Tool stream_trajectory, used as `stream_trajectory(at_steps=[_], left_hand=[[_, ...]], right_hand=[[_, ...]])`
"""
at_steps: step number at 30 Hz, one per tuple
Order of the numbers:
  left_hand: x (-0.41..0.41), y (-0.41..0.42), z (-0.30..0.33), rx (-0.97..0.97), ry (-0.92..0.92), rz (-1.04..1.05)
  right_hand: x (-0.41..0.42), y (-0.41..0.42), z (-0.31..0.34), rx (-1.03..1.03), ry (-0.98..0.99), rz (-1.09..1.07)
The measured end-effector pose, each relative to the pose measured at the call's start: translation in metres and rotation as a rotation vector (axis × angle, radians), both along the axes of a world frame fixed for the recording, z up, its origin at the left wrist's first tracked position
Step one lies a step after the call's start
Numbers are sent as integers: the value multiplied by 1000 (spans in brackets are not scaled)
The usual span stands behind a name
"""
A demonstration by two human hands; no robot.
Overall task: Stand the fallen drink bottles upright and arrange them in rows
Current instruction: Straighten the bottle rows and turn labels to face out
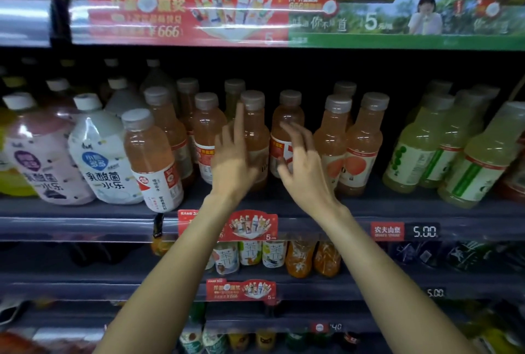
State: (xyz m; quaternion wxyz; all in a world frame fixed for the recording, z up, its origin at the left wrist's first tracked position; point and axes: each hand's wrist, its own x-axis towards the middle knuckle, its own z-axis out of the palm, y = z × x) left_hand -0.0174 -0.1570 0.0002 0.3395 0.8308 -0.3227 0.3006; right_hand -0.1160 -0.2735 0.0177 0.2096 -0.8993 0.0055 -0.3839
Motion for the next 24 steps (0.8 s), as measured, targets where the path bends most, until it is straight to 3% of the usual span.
stream_trajectory(at_steps=[6, 13, 16, 19, 24], left_hand=[[-30, 25, -2, -149, 45, -243], [-71, -16, 23, -171, -88, -529], [-77, -38, 25, -210, 86, -686], [-67, -55, 10, -292, 312, -651], [-65, -71, -9, -157, 328, -574]], right_hand=[[-11, 15, -32, 240, 98, 138], [-58, -3, -26, 488, -178, 51], [-80, -26, -20, 481, -187, -36], [-88, -46, -20, 502, -178, -151], [-72, -53, -14, 450, -154, -286]])
